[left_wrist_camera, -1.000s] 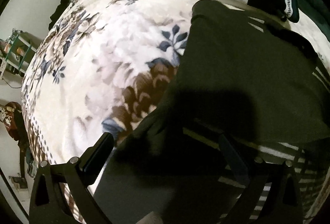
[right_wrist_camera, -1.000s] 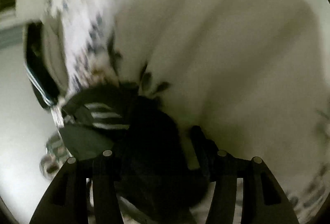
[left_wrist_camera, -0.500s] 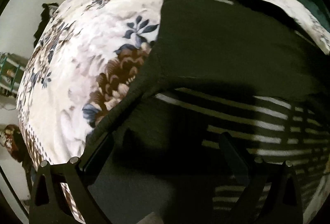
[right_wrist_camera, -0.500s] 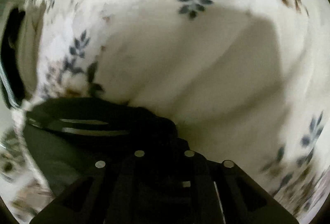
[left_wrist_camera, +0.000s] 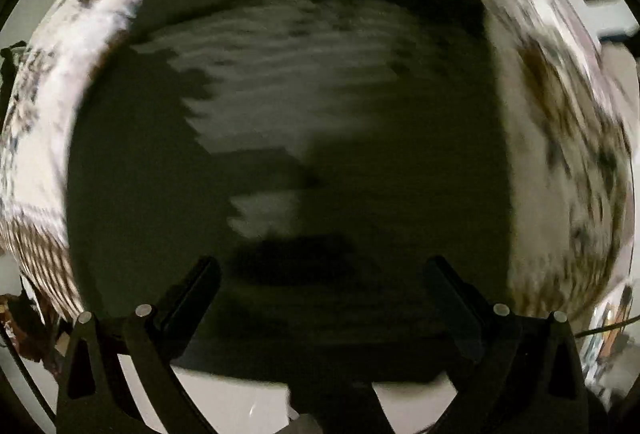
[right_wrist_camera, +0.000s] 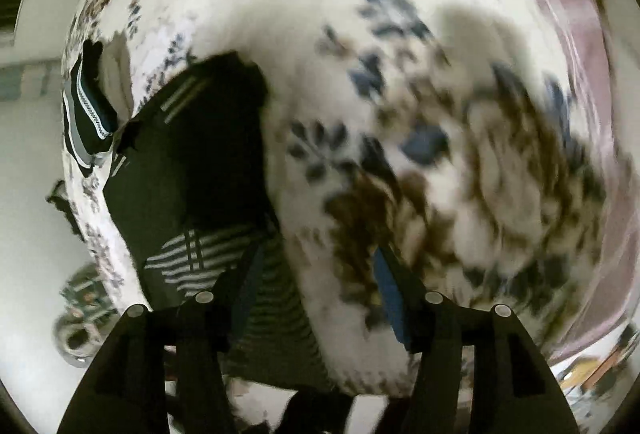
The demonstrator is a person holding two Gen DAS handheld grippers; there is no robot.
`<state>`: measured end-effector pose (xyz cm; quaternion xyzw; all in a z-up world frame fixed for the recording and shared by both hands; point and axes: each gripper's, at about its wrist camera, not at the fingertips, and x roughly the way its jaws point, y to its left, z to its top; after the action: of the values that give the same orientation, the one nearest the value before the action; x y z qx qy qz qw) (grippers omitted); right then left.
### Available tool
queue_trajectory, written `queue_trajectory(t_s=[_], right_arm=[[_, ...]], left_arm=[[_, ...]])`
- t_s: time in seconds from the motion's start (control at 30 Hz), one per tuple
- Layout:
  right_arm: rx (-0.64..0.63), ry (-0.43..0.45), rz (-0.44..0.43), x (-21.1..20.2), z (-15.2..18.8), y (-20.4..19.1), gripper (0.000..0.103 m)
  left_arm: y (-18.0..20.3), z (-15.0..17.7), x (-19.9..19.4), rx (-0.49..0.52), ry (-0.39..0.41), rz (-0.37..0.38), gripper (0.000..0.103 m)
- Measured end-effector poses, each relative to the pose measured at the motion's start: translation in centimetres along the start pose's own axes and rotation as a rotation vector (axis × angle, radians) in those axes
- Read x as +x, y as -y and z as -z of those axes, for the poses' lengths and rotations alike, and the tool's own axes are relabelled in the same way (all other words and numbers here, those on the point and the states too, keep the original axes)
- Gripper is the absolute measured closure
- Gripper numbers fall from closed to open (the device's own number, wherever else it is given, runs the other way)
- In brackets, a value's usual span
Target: Fold small clothes
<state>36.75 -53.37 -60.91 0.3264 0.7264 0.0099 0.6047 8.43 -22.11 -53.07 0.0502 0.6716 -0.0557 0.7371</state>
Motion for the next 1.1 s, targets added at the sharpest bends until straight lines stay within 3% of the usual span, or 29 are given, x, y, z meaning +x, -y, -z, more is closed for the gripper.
queue_trajectory(t_s=[0.17,0.27,0.33,0.37,0.4,0.47,0.73,0.87,0.9,0.97,1.1], right_arm=[[-0.022,-0.104,-0.035,4.7,-0.3,3.6,0.044],[-0.065,-0.123,-0.041,6.1,-1.7,3.7,0.044],[-0.099,-0.110,-0.059,6.2,-3.1,3.4,0.044],[-0.114,-0.090,-0.073,6.0,-4.0,3.2,0.044],[-0.122,-0.076,-0.087,5.8,-4.9,2.9,0.044],[-0.147,-0.055,-0.143,5.8,-6.9,1.7,0.044],[-0.158,-0.062,-0.337,10.4,-18.3,-5.5,0.044],[-0.102,-0.200,-0.356,15.3,-21.7,-7.8,0.044],[-0.100,-0.210,-0.351,15.9,-21.8,-8.2,0.047],[-0.128,-0.180,-0.281,16.0,-21.4,-9.6,0.095],[-0.197,-0.139,-0.163,13.3,-19.0,-13.8,0.095]], left_arm=[[9.4,3.9,4.7,0.064,-0.090,-0.056,0.000],[13.3,4.0,7.6,0.082,-0.111,-0.114,0.005],[14.1,3.2,8.1,0.044,-0.088,-0.167,0.024],[13.6,2.6,7.5,-0.034,-0.059,-0.164,0.047],[13.2,2.4,6.8,-0.081,-0.039,-0.172,0.083],[12.3,1.9,5.2,-0.149,-0.009,-0.182,0.095],[10.3,1.7,-1.4,-0.158,0.104,-0.189,0.096],[9.9,1.7,-3.4,-0.182,0.121,-0.172,0.096],[9.7,1.6,-3.5,-0.184,0.125,-0.166,0.096],[8.8,1.5,-3.9,-0.173,0.138,-0.160,0.096],[6.1,2.1,-5.3,-0.173,0.168,-0.127,0.096]])
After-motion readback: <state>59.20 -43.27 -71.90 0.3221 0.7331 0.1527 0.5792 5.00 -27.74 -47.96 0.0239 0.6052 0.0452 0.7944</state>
